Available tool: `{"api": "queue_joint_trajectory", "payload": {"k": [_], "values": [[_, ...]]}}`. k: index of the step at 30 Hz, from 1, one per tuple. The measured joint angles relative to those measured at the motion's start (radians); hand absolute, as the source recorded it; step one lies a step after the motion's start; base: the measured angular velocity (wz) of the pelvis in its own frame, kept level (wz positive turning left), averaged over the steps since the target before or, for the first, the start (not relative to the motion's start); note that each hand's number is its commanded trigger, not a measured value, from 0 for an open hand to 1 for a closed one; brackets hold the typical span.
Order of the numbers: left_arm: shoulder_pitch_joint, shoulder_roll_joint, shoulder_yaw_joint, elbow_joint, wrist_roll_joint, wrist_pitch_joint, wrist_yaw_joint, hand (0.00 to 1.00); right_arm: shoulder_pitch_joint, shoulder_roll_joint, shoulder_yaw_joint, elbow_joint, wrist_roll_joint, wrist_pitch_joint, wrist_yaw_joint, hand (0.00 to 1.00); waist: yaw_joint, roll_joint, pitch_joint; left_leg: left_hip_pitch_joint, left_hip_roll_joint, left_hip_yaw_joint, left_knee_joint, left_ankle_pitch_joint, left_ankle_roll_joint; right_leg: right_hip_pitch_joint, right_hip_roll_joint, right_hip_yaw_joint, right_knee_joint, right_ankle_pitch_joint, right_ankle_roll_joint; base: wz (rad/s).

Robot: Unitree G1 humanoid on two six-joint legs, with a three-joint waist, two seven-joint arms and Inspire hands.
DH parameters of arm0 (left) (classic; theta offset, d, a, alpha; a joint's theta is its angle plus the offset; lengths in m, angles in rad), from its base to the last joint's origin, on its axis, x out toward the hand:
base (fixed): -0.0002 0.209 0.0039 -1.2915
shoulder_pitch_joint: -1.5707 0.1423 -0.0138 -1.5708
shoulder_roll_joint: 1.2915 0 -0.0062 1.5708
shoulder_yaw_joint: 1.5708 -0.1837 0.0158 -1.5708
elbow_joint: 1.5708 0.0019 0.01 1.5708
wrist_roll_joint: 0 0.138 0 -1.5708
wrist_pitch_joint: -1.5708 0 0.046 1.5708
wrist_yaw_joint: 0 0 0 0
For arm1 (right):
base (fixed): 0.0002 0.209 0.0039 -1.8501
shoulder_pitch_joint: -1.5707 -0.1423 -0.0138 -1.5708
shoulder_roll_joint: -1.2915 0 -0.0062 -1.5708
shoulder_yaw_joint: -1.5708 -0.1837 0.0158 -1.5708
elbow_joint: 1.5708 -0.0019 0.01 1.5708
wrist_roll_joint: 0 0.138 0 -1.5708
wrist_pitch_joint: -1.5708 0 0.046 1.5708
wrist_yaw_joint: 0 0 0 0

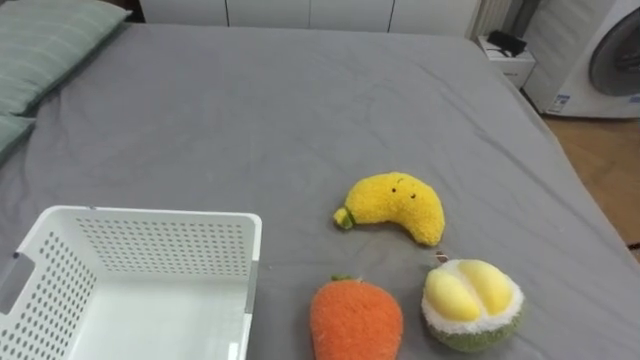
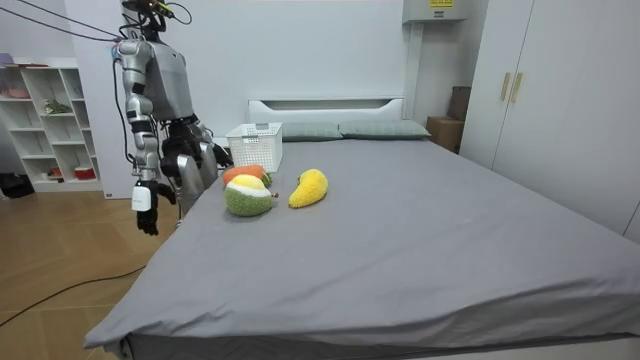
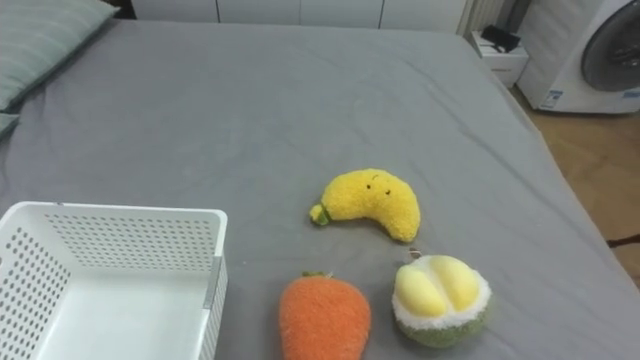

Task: Collect toys from the bed

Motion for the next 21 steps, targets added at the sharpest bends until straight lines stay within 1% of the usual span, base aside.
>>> {"api": "queue_joint_trajectory", "payload": {"k": [3,6,7,9,10,11,13,14,15,17,21], "values": [[0.002,0.000,0.009,0.005,-0.001,-0.024,0.021,0.00,-0.003,-0.007,-0.013,-0.033,0.050,-0.029,-0.024,0.00,0.005,-0.009,-0.0014,-0.015,0.002,0.005,0.003,0.000,-0.001,-0.015,0.002,0.005,0.000,0.001,-0.002,-0.03],[0.009,0.003,0.012,0.016,0.001,-0.046,0.039,0.00,-0.011,-0.010,-0.032,-0.054,0.085,-0.055,-0.058,0.00,0.011,-0.011,-0.0017,-0.018,0.009,0.022,0.005,-0.002,-0.006,-0.024,0.009,0.013,-0.001,0.005,-0.006,-0.14],[0.009,0.004,0.012,0.022,0.001,-0.051,0.042,0.00,-0.011,-0.010,-0.034,-0.064,0.087,-0.058,-0.065,0.00,0.011,-0.010,-0.0015,-0.019,0.010,0.023,0.005,-0.003,-0.007,-0.026,0.011,0.014,-0.002,0.005,-0.007,-0.13],[0.009,0.008,0.017,0.038,0.000,-0.065,0.047,0.00,-0.018,-0.012,-0.055,-0.089,0.087,-0.079,-0.089,0.00,0.008,-0.011,-0.0022,-0.027,0.013,0.025,0.005,-0.002,-0.010,-0.037,0.013,0.014,-0.002,0.008,-0.012,-0.06],[0.009,0.009,0.018,0.043,0.000,-0.072,0.048,0.00,-0.017,-0.014,-0.055,-0.098,0.087,-0.083,-0.095,0.00,0.008,-0.011,-0.0021,-0.028,0.014,0.025,0.004,-0.002,-0.010,-0.038,0.013,0.016,-0.002,0.008,-0.012,-0.04],[0.010,0.010,0.021,0.049,0.001,-0.081,0.053,0.00,-0.017,-0.016,-0.055,-0.114,0.087,-0.096,-0.105,0.00,0.008,-0.010,-0.0020,-0.029,0.015,0.025,0.004,-0.003,-0.011,-0.040,0.015,0.018,-0.003,0.008,-0.013,-0.04],[0.010,0.010,0.031,0.049,0.000,-0.093,0.053,0.00,-0.018,-0.018,-0.055,-0.154,0.087,-0.103,-0.115,0.00,0.009,-0.009,-0.0024,-0.038,0.016,0.026,0.004,-0.003,-0.013,-0.053,0.015,0.018,-0.002,0.009,-0.014,-0.04],[0.010,0.010,0.033,0.047,-0.001,-0.099,0.054,0.00,-0.019,-0.018,-0.055,-0.185,0.087,-0.114,-0.120,0.00,0.010,-0.010,-0.0031,-0.047,0.017,0.028,0.004,-0.002,-0.014,-0.063,0.015,0.018,-0.003,0.010,-0.015,-0.07],[0.009,0.010,0.033,0.045,-0.002,-0.103,0.055,0.00,-0.020,-0.018,-0.054,-0.220,0.087,-0.126,-0.124,0.00,0.013,-0.014,-0.0055,-0.057,0.018,0.032,0.005,-0.002,-0.014,-0.074,0.016,0.019,-0.001,0.012,-0.016,-0.07],[0.008,0.011,0.033,0.046,-0.010,-0.111,0.055,0.00,-0.021,-0.018,-0.052,-0.276,0.086,-0.137,-0.138,0.00,0.020,-0.014,-0.0060,-0.064,0.020,0.042,0.005,-0.002,-0.014,-0.086,0.016,0.021,0.000,0.015,-0.018,-0.12],[0.008,0.016,0.029,0.056,-0.012,-0.133,0.061,0.00,-0.025,-0.030,-0.052,-0.386,0.081,-0.160,-0.156,0.00,0.025,-0.017,-0.0053,-0.075,0.023,0.045,0.006,-0.001,-0.016,-0.090,0.017,0.017,-0.002,0.019,-0.019,0.00]]}}
